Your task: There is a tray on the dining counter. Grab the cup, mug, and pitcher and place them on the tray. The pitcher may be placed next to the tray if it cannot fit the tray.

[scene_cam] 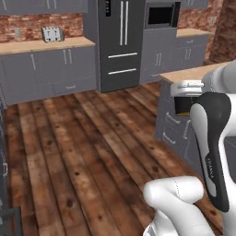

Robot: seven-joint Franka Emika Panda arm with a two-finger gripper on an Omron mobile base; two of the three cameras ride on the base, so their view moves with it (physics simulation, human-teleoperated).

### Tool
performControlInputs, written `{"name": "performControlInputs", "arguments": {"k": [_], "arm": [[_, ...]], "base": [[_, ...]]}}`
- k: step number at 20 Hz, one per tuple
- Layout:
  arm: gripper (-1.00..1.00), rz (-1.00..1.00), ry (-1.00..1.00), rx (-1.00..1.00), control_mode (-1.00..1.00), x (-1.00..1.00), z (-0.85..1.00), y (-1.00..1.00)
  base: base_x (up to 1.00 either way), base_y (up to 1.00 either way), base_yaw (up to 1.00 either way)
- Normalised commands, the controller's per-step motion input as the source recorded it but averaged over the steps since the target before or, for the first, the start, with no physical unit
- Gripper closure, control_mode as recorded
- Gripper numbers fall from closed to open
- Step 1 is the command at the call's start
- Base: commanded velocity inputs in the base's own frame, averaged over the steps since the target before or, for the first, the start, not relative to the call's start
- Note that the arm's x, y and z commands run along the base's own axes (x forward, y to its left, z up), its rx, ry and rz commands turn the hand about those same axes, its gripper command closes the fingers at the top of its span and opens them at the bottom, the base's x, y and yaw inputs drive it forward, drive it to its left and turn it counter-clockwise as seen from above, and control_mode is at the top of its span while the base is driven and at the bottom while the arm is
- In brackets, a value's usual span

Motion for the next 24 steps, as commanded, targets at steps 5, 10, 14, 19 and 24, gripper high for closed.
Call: {"name": "performControlInputs", "arguments": {"k": [5,10,14,19,24], "arm": [[1.0,0.0,0.0,0.0,1.0,0.0,0.0,0.0],[1.0,0.0,0.0,0.0,1.0,0.0,0.0,0.0],[1.0,0.0,0.0,0.0,1.0,0.0,0.0,0.0],[1.0,0.0,0.0,0.0,1.0,0.0,0.0,0.0],[1.0,0.0,0.0,0.0,1.0,0.0,0.0,0.0]], "base": [[1.0,0.43,-0.03],[1.0,0.41,-0.07],[1.0,0.44,-0.1],[1.0,0.49,-0.13],[1.0,0.6,-0.2]]}}
